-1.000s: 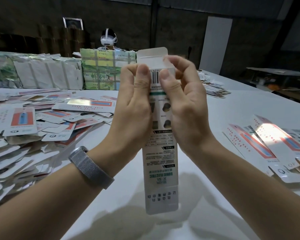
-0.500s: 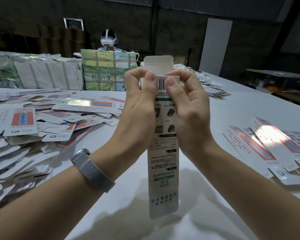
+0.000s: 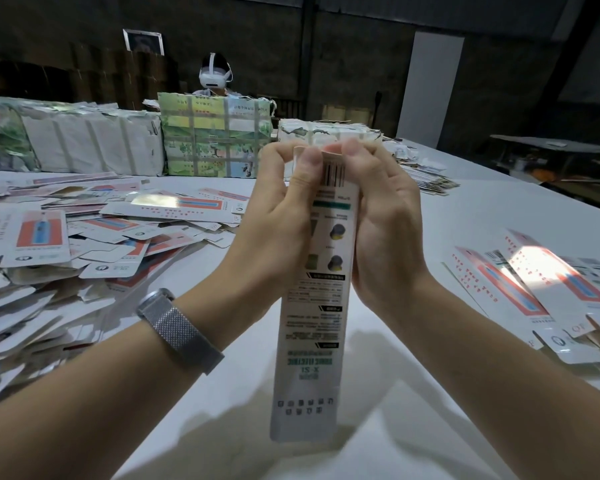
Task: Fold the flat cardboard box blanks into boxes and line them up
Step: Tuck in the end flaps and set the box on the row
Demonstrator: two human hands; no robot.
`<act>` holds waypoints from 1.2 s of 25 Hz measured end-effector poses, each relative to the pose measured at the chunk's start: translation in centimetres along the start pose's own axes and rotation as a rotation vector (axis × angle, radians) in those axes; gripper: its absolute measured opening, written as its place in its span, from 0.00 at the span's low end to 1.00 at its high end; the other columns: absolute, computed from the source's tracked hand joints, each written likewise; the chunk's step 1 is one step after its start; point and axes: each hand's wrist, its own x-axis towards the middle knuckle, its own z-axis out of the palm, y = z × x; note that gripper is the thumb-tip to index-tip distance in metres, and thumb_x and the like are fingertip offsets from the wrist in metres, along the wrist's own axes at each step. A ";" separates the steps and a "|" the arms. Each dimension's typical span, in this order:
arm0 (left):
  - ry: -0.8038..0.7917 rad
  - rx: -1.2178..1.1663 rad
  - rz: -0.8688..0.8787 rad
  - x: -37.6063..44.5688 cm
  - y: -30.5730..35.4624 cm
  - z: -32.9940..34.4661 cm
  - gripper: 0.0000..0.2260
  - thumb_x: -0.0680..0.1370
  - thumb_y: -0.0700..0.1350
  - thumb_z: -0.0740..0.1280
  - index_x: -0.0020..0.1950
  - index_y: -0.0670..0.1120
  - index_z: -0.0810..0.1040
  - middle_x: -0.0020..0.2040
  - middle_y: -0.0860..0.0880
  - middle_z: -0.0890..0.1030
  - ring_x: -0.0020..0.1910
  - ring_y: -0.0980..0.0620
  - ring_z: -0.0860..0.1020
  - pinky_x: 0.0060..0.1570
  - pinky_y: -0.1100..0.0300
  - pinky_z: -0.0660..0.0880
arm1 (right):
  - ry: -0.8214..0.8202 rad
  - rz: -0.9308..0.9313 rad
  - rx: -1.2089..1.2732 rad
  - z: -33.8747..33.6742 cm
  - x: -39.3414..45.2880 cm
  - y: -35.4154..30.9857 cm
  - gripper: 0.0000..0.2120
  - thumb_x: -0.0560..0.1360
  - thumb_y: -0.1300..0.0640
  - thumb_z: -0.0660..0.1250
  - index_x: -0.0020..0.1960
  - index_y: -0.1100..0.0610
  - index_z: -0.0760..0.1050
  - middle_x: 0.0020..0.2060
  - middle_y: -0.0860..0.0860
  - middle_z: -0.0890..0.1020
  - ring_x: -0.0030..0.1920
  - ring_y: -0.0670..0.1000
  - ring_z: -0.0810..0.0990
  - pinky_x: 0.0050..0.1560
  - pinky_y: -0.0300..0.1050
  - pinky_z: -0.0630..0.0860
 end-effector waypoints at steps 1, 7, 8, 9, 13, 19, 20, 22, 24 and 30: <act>-0.005 0.007 0.013 -0.1 0.1 0.1 0.09 0.86 0.49 0.54 0.58 0.45 0.67 0.32 0.56 0.80 0.31 0.59 0.79 0.31 0.64 0.76 | 0.003 0.006 0.006 0.0 0.0 0.0 0.07 0.79 0.59 0.61 0.47 0.60 0.77 0.40 0.56 0.80 0.42 0.58 0.79 0.44 0.53 0.80; -0.029 0.016 0.100 -0.3 -0.1 0.1 0.06 0.87 0.45 0.53 0.58 0.45 0.67 0.33 0.55 0.78 0.31 0.59 0.78 0.31 0.65 0.75 | 0.000 0.041 -0.008 0.0 0.0 -0.1 0.08 0.78 0.63 0.61 0.50 0.62 0.80 0.42 0.58 0.82 0.41 0.56 0.81 0.39 0.49 0.81; -0.047 -0.003 0.110 -0.3 -0.3 0.1 0.04 0.87 0.44 0.54 0.58 0.45 0.66 0.34 0.54 0.79 0.31 0.58 0.79 0.31 0.65 0.75 | 0.010 0.037 -0.008 0.0 0.0 -0.2 0.08 0.78 0.64 0.61 0.49 0.62 0.80 0.42 0.58 0.82 0.41 0.56 0.81 0.39 0.48 0.81; -0.074 -0.014 0.122 -0.3 -0.4 0.0 0.03 0.86 0.43 0.54 0.59 0.46 0.65 0.35 0.52 0.79 0.31 0.57 0.80 0.31 0.65 0.75 | 0.021 0.033 -0.008 0.0 0.1 -0.2 0.09 0.79 0.65 0.61 0.48 0.61 0.80 0.43 0.58 0.82 0.42 0.57 0.81 0.39 0.48 0.80; -0.187 0.000 0.190 -0.1 -0.7 -0.4 0.10 0.85 0.41 0.58 0.64 0.49 0.61 0.38 0.48 0.80 0.34 0.54 0.82 0.34 0.63 0.78 | 0.017 0.004 -0.013 -0.3 0.2 -0.3 0.11 0.80 0.65 0.59 0.48 0.58 0.80 0.46 0.54 0.83 0.48 0.56 0.82 0.45 0.51 0.80; -0.264 -0.031 0.183 0.2 -0.8 -1.0 0.12 0.83 0.42 0.57 0.64 0.53 0.59 0.39 0.44 0.82 0.36 0.48 0.84 0.37 0.55 0.82 | -0.063 0.009 -0.034 -1.0 0.7 -0.6 0.12 0.78 0.63 0.58 0.48 0.58 0.81 0.45 0.47 0.85 0.52 0.47 0.83 0.48 0.43 0.80; -0.257 -0.021 0.179 0.2 -0.8 -1.1 0.12 0.83 0.43 0.57 0.64 0.53 0.60 0.39 0.44 0.82 0.35 0.48 0.84 0.37 0.54 0.82 | -0.084 0.033 -0.049 -1.2 0.9 -0.7 0.12 0.77 0.61 0.59 0.48 0.57 0.81 0.46 0.47 0.85 0.53 0.47 0.83 0.47 0.44 0.80; -0.241 0.017 0.176 0.2 -0.6 -1.1 0.11 0.83 0.43 0.57 0.63 0.53 0.60 0.39 0.44 0.81 0.35 0.48 0.83 0.36 0.52 0.82 | -0.097 0.042 -0.074 -1.5 1.0 -0.7 0.12 0.76 0.60 0.60 0.48 0.57 0.82 0.47 0.49 0.85 0.51 0.48 0.83 0.46 0.45 0.80; -0.234 0.036 0.177 0.2 -0.3 -1.1 0.11 0.83 0.43 0.57 0.64 0.53 0.60 0.40 0.42 0.80 0.34 0.48 0.82 0.36 0.50 0.83 | -0.070 -0.031 -0.111 -1.5 1.0 -0.6 0.12 0.77 0.61 0.59 0.49 0.59 0.82 0.50 0.59 0.82 0.48 0.51 0.82 0.44 0.50 0.79; -0.211 0.016 0.101 0.3 0.7 -1.2 0.08 0.86 0.40 0.54 0.65 0.48 0.62 0.39 0.41 0.79 0.30 0.47 0.80 0.30 0.57 0.78 | -0.109 -0.136 -0.213 -1.5 1.0 -0.7 0.11 0.80 0.60 0.59 0.51 0.59 0.81 0.50 0.66 0.76 0.39 0.56 0.78 0.33 0.75 0.68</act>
